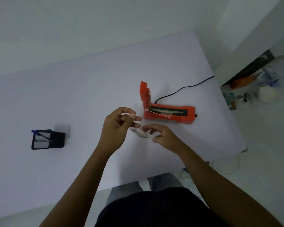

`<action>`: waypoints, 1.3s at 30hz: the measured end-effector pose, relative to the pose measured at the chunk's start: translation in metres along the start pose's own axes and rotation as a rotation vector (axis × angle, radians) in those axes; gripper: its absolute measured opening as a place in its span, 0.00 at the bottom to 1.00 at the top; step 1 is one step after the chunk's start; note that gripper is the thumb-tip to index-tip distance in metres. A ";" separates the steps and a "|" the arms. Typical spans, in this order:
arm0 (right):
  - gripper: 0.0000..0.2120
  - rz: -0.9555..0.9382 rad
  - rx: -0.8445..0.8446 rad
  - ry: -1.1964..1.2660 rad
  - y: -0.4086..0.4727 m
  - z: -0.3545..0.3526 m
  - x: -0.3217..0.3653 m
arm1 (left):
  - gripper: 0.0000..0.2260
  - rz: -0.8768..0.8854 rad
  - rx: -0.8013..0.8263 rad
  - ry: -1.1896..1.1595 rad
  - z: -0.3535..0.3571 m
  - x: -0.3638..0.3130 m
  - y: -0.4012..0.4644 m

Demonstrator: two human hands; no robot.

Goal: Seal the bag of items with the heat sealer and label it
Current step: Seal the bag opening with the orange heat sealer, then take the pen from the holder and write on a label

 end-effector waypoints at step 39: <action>0.15 0.358 -0.546 -0.224 0.084 0.162 -0.002 | 0.22 -0.560 0.026 0.307 -0.168 0.190 -0.039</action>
Point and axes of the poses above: each hand's wrist, its own y-axis towards the middle knuckle, its own z-axis out of the palm, x = y × z, the point moved 4 cm from there along y, towards the middle knuckle, and after that the axes turned 3 degrees about x, right-handed, at the moved point
